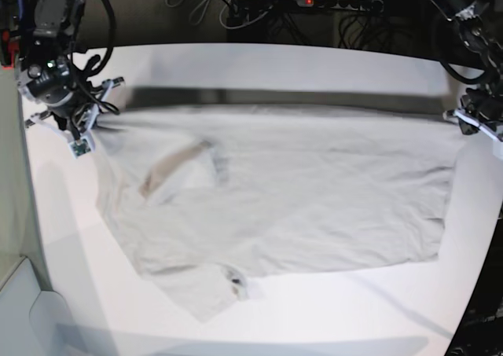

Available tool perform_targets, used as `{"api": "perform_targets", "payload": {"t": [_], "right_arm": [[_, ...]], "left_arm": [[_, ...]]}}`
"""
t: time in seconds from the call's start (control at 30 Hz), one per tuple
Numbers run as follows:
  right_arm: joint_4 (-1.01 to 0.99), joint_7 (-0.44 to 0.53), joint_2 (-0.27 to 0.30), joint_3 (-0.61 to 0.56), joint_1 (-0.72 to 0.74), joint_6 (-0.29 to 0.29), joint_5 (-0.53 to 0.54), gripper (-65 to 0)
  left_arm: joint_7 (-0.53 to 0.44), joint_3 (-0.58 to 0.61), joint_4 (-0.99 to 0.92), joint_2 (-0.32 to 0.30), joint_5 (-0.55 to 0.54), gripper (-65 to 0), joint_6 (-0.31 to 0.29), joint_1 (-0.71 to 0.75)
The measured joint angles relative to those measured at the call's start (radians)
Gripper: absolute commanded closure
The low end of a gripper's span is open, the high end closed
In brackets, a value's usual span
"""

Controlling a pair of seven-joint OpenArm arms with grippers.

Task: Layout the t-shirt on the table in an organized manner, then fold the t-shirt properly
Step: 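Lift the folded edge with both grippers and pull it back flat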

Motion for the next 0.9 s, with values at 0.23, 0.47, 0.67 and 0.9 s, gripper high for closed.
{"api": "perform_targets", "payload": {"t": [0.23,0.47,0.67,0.9], "right_arm": [[0.0,-0.001,-0.008,0.0,-0.096,0.0,-0.004,0.0],[0.0,0.001,-0.014,0.0,-0.161,0.0,-0.001,0.0],[0.001,0.056,-0.014,0.0,-0.2,0.0,-0.003,0.0],[0.001,0.125,-0.014,0.0,-0.249,0.0,-0.005,0.0]], "left_arm": [[-0.005,0.002,0.0,0.001,-0.001,-0.1,0.0,0.031],[-0.014,0.003,0.0,0.002,0.002,-0.1,0.0,0.035],[-0.008,0.002,-0.006,0.001,0.003,-0.1,0.0,0.058],[-0.007,0.003,-0.002,0.003,0.003,-0.1,0.0,0.084]]}}
